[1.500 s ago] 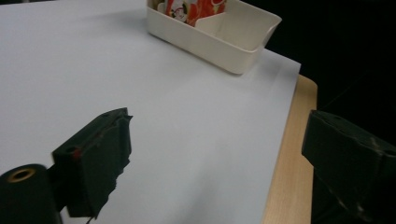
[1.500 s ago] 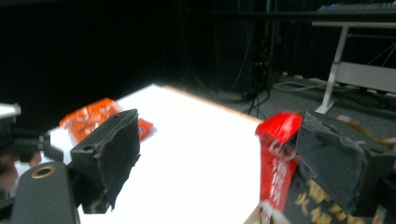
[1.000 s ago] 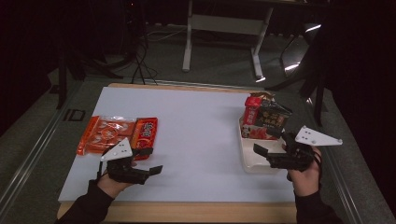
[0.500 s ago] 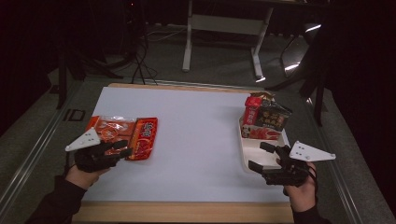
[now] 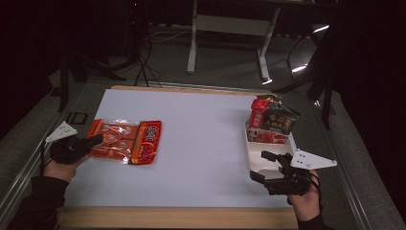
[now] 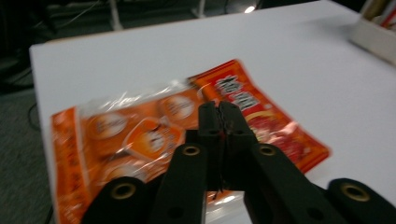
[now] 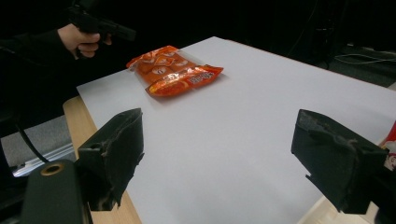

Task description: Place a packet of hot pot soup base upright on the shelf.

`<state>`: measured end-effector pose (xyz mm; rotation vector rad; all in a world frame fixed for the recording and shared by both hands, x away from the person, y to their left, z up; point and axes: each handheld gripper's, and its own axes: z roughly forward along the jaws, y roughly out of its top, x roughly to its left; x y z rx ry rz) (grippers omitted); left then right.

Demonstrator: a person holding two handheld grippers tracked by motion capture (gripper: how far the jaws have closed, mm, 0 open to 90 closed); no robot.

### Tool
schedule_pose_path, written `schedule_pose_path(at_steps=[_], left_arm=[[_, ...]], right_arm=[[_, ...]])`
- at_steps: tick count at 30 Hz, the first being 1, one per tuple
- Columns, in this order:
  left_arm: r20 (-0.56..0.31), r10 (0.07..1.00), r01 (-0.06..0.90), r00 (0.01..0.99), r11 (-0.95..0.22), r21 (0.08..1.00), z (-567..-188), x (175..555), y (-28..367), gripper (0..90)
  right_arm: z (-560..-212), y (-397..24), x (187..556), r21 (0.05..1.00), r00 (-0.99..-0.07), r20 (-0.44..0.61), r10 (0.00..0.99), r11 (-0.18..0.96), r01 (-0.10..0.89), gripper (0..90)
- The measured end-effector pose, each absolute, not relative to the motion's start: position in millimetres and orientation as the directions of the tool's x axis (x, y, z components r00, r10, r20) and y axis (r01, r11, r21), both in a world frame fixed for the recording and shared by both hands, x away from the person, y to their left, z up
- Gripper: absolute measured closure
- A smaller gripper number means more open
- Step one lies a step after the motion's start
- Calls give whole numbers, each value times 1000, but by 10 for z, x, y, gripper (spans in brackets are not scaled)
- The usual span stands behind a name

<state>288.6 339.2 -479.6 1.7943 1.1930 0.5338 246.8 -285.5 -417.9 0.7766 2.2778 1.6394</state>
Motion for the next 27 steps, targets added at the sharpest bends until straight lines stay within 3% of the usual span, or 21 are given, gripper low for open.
schedule_pose_path(at_steps=[14,27], left_arm=[[-43,952,613,304,-161,773,-5177,3153,3661,900],[-65,958,652,280,-140,746,-5292,3403,3753,900]], right_arm=[[-4228,-2822,2479,923,-840,124,528,250,293,168],[-4255,-2788,2495,916,-848,130,513,266,301,168]])
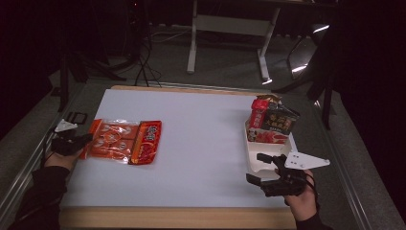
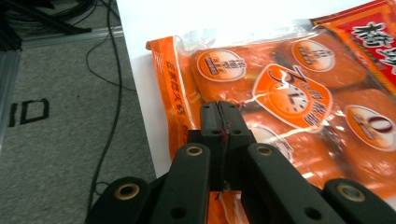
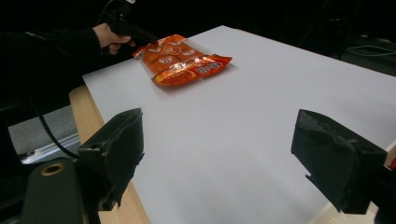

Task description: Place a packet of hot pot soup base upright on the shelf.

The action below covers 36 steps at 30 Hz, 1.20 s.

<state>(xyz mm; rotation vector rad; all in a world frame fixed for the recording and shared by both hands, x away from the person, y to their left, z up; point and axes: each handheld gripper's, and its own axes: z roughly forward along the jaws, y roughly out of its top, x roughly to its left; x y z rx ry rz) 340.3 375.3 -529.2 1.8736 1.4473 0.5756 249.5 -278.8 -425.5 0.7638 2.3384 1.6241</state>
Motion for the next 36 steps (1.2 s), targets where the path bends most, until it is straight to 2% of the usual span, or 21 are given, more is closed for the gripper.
schedule_pose_path(at_steps=[4,12,28,36], left_arm=[[-48,963,686,265,-154,711,-5321,3503,3726,900],[-38,965,698,261,-161,698,-5373,3523,3695,900],[-36,915,690,402,-277,668,-5362,3311,3351,900],[-82,880,674,469,-296,677,-5352,3154,3060,900]], right_arm=[[-4259,-2789,2500,915,-847,132,514,266,304,168],[-4256,-2807,2504,917,-847,137,514,258,305,169],[-4244,-2798,2482,918,-849,133,511,260,300,169],[-4215,-2784,2470,920,-853,122,507,264,288,169]])
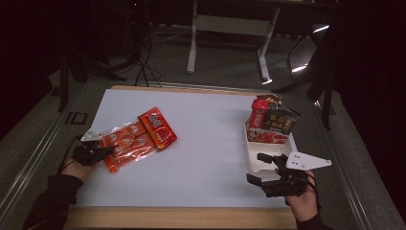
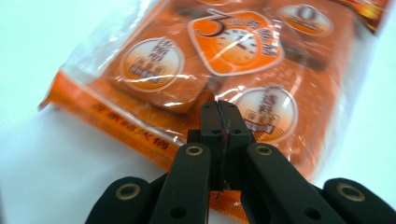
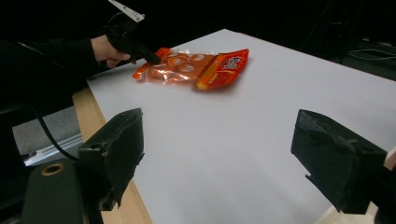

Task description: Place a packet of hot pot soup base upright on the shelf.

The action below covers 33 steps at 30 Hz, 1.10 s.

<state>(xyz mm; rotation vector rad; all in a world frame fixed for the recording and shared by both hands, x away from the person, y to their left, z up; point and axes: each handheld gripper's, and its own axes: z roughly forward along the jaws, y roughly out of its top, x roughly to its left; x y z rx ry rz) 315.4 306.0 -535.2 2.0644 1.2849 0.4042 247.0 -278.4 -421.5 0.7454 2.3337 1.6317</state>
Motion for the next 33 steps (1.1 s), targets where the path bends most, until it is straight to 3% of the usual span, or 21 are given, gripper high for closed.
schedule_pose_path(at_steps=[10,20,33], left_arm=[[-83,845,641,529,-334,691,-5303,3126,2858,900],[-56,901,648,430,-265,714,-5092,3559,3103,900],[-33,931,721,363,-258,643,-5322,3922,3148,900]], right_arm=[[-4205,-2792,2463,921,-853,122,508,263,288,169],[-4210,-2792,2462,920,-854,125,505,262,290,169],[-4239,-2802,2479,918,-853,136,504,260,299,171]])
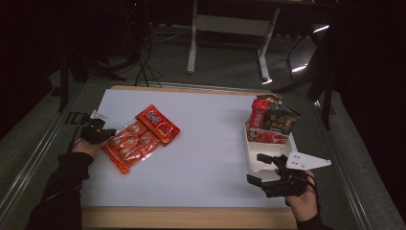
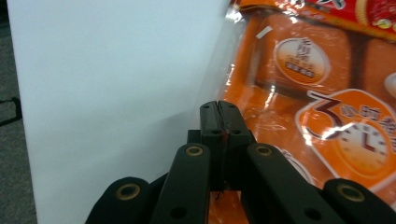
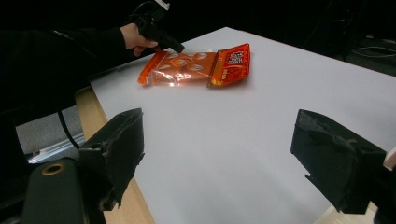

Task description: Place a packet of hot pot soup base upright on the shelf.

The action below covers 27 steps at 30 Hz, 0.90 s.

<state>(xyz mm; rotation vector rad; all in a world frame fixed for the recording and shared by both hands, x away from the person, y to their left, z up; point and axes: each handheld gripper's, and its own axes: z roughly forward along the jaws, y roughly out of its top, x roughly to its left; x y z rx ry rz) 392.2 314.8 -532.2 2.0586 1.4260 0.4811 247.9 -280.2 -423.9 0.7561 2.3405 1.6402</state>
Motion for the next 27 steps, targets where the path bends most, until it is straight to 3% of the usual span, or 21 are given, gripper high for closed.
schedule_pose_path(at_steps=[11,27], left_arm=[[47,905,700,423,-360,617,-5338,3874,2971,900],[-8,817,637,577,-444,630,-5342,3588,2486,900]], right_arm=[[-4229,-2800,2467,920,-856,130,501,261,293,171],[-4212,-2802,2443,921,-855,128,502,260,291,171]])
